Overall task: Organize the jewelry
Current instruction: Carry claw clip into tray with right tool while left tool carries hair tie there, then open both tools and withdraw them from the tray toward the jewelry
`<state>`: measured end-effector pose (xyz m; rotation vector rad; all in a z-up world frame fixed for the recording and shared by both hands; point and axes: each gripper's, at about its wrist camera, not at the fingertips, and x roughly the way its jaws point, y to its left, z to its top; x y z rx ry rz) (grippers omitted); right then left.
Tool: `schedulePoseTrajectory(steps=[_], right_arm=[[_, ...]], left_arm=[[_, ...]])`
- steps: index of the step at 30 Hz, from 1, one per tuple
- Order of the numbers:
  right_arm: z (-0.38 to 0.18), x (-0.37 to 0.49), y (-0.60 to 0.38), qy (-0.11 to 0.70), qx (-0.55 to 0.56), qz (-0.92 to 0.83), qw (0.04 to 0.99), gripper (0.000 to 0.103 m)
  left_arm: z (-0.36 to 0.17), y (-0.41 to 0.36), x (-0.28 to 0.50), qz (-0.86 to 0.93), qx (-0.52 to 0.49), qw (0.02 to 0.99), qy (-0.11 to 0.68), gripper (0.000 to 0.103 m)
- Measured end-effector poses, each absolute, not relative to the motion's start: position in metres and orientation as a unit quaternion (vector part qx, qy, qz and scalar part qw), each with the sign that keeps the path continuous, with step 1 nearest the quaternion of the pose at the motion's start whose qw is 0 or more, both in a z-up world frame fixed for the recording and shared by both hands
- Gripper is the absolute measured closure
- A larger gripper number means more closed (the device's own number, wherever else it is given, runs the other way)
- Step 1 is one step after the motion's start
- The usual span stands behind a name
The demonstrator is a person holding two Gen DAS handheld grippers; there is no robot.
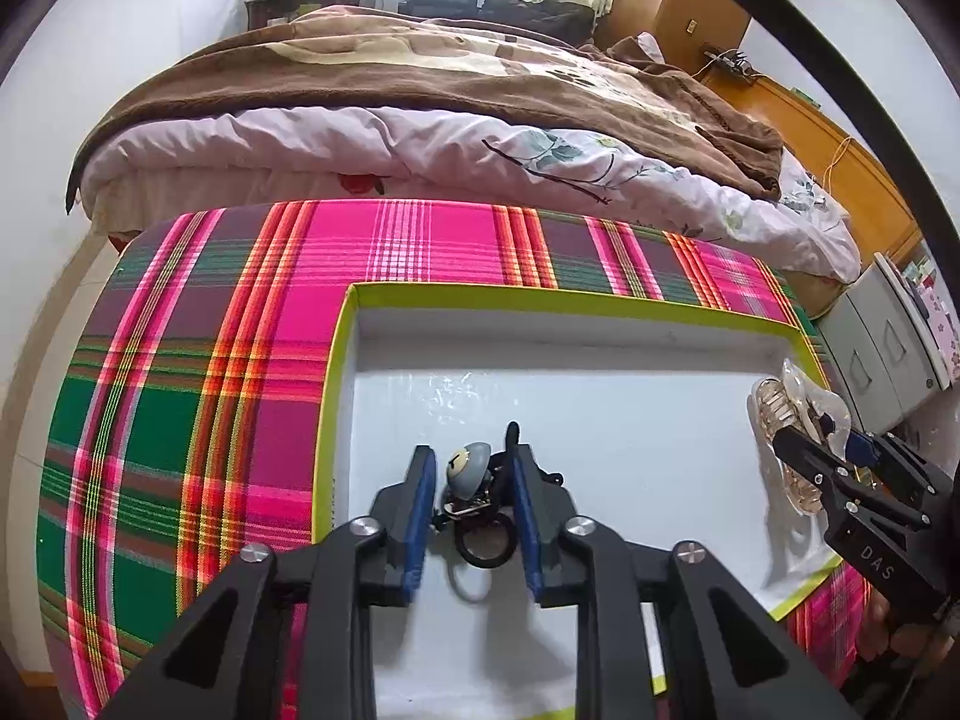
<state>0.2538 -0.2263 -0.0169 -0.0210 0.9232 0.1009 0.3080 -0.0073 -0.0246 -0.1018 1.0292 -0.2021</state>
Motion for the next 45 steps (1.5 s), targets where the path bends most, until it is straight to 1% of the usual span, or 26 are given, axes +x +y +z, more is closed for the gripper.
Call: schedulePoseTrajectory(steps=[4,11,17,19,21,25,30,33,45], right_arm=[[-0.017,0.254,-0.227,0.445,-0.012,0.048,0.894,0.057],[-0.016,0.254,-0.226,0.444,-0.017,0.046,0.895,0.057],[-0.014,0.253,-0.227,0.440,-0.009,0.047,0.897,0.056],[-0.011,0.251,-0.228,0.433,-0.003,0.047,0.900,0.054],[-0.006,0.248,-0.229,0.425,0.003,0.047,0.904,0.051],[0.004,0.239,-0.229,0.413,0.009,0.046,0.910,0.050],[0.015,0.223,-0.229,0.402,0.014,0.048,0.914,0.050],[0.022,0.208,-0.230,0.394,0.022,0.051,0.917,0.050],[0.025,0.144,-0.233,0.383,0.040,0.070,0.920,0.050]], left_arm=[[-0.025,-0.008,0.308,-0.094,-0.043,0.865,0.490,0.075],[-0.023,-0.012,0.308,-0.096,-0.038,0.866,0.488,0.057],[-0.021,-0.014,0.306,-0.097,-0.042,0.866,0.489,0.050],[-0.019,-0.013,0.303,-0.099,-0.045,0.868,0.485,0.046],[-0.016,-0.011,0.300,-0.100,-0.048,0.870,0.480,0.038],[-0.007,-0.008,0.291,-0.098,-0.054,0.873,0.475,0.037],[0.011,-0.002,0.270,-0.098,-0.057,0.882,0.458,0.027],[0.019,0.002,0.256,-0.099,-0.063,0.885,0.450,0.025],[0.031,0.022,0.183,-0.089,-0.067,0.894,0.434,0.025]])
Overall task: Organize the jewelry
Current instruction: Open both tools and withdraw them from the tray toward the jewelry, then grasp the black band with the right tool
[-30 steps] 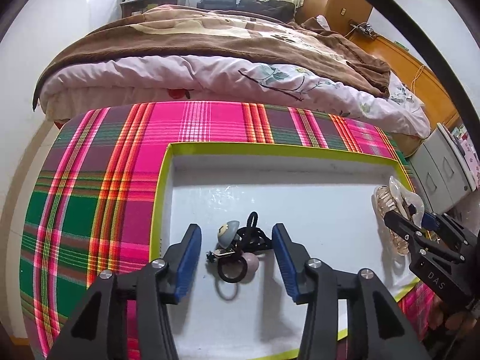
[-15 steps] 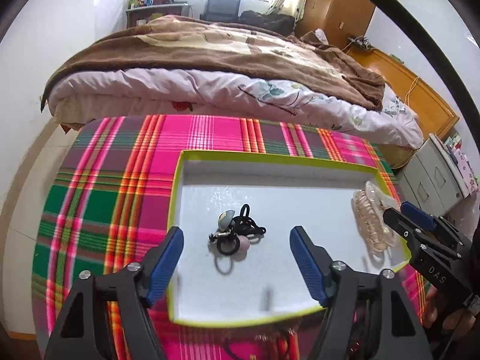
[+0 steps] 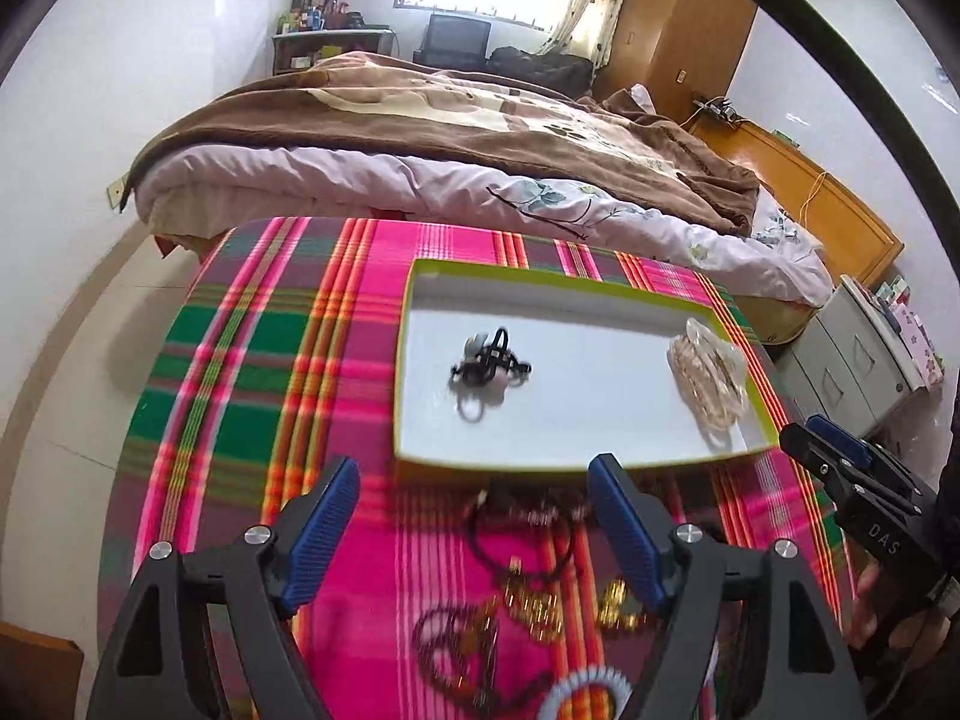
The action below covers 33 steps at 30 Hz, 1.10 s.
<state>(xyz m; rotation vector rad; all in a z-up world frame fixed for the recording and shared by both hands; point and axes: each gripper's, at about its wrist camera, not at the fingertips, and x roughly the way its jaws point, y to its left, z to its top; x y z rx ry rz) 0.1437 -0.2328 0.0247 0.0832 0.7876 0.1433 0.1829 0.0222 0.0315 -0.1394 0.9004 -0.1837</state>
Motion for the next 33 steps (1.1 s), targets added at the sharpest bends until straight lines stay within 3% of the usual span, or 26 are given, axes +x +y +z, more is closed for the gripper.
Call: schedulePoseTrajectory(steps=[13,17,33], right_arm=[[-0.005,0.106,-0.223,0.400,0.025,0.099,0.911,0.050],[-0.012,0.110,-0.216,0.409,0.017,0.116,0.905,0.050],[-0.030,0.143,-0.196,0.446,0.001,0.148,0.883,0.050]], left_arm=[[0.020,0.040,0.120,-0.085,-0.079,0.896,0.429,0.022],[0.012,0.048,0.107,-0.085,-0.086,0.893,0.434,0.015],[-0.011,0.055,0.102,-0.098,-0.108,0.874,0.464,0.015]])
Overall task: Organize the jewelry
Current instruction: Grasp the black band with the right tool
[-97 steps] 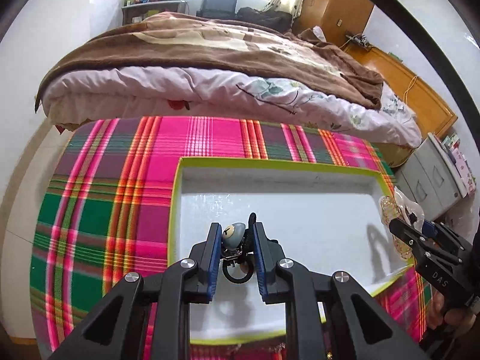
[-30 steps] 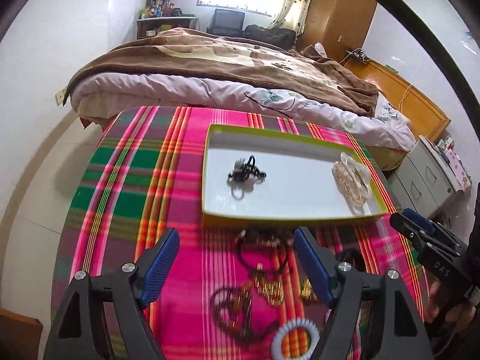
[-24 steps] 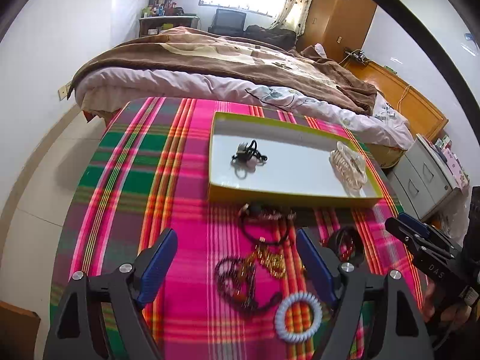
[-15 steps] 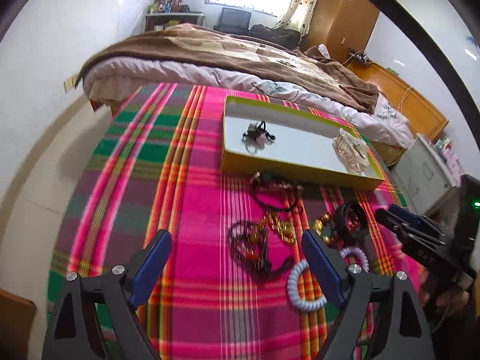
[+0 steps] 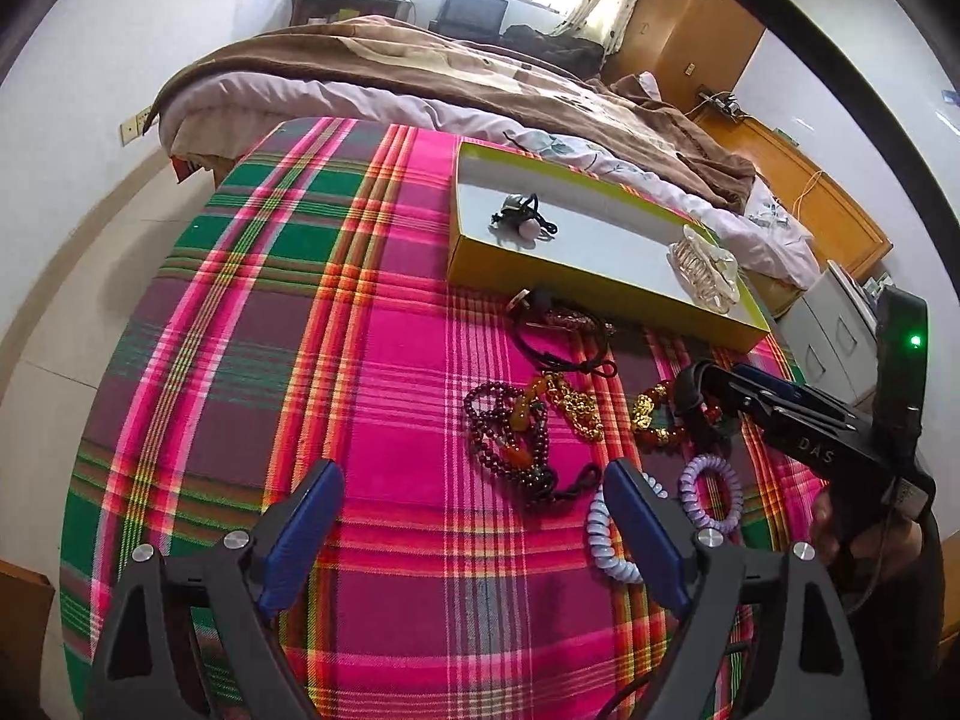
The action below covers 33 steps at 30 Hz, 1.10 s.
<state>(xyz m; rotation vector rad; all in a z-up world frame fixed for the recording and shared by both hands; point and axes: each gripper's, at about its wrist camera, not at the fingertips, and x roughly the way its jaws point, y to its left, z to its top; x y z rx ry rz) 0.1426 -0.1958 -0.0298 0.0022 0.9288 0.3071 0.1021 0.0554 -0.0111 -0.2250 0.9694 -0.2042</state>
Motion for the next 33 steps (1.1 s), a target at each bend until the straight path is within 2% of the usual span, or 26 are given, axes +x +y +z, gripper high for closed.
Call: schedulePoseTrajectory(steps=[2,4,6,9,14,33], right_arm=[[-0.031,0.143,-0.196,0.446,0.001,0.154,0.882,0.051],[-0.031,0.143,-0.196,0.446,0.005,0.162,0.880,0.057],[-0.030,0.142,-0.195,0.443,0.004,0.162,0.882,0.073],[-0.029,0.140,-0.192,0.441,-0.001,0.168,0.882,0.086],[-0.027,0.138,-0.194,0.436,0.005,0.168,0.884,0.093],[0.000,0.100,-0.238,0.393,0.098,0.172,0.898,0.094]], left_arm=[[-0.013,0.055,0.104,-0.097,-0.109,0.872,0.468,0.015],[-0.017,0.055,0.106,-0.095,-0.107,0.870,0.473,0.015],[-0.019,0.056,0.108,-0.092,-0.108,0.868,0.476,0.015],[-0.019,0.058,0.109,-0.091,-0.109,0.867,0.477,0.015],[-0.019,0.060,0.110,-0.085,-0.109,0.867,0.479,0.015],[-0.020,0.014,0.098,-0.130,-0.047,0.859,0.493,0.015]])
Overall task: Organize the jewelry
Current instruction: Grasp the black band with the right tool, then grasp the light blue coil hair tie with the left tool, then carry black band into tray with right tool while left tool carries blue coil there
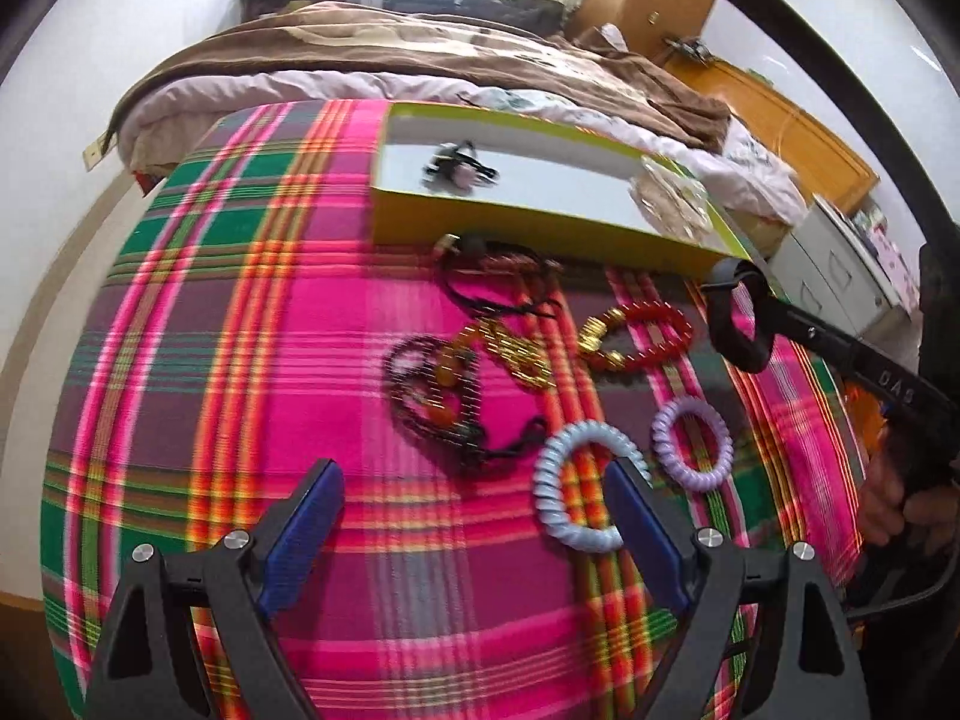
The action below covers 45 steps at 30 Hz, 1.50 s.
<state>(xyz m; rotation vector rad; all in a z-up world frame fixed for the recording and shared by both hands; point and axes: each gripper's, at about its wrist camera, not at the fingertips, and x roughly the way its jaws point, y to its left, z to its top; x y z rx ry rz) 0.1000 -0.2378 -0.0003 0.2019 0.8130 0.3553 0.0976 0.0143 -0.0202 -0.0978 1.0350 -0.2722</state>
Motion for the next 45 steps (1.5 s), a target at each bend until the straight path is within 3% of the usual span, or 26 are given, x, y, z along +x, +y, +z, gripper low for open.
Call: schedulePoseTrajectory(steps=[4,14,30,45], right_arm=[[0.000,0.092,-0.246,0.390,0.101,0.162,0.901,0.094],[-0.004,0.084,-0.251,0.388,0.109,0.161,0.901,0.094],[-0.006,0.078,-0.254,0.385,0.111,0.159,0.903,0.094],[0.005,0.078,-0.258,0.374,0.115,0.152,0.908,0.094]], left_arm=[[-0.023,-0.001,0.094,-0.123,-0.023,0.860,0.495,0.019],[-0.025,-0.021,0.087,-0.079,0.043,0.868,0.488,0.040],[-0.020,-0.034,0.083,-0.116,0.043,0.867,0.483,0.093],[0.003,-0.024,0.083,-0.157,-0.009,0.870,0.468,0.093]])
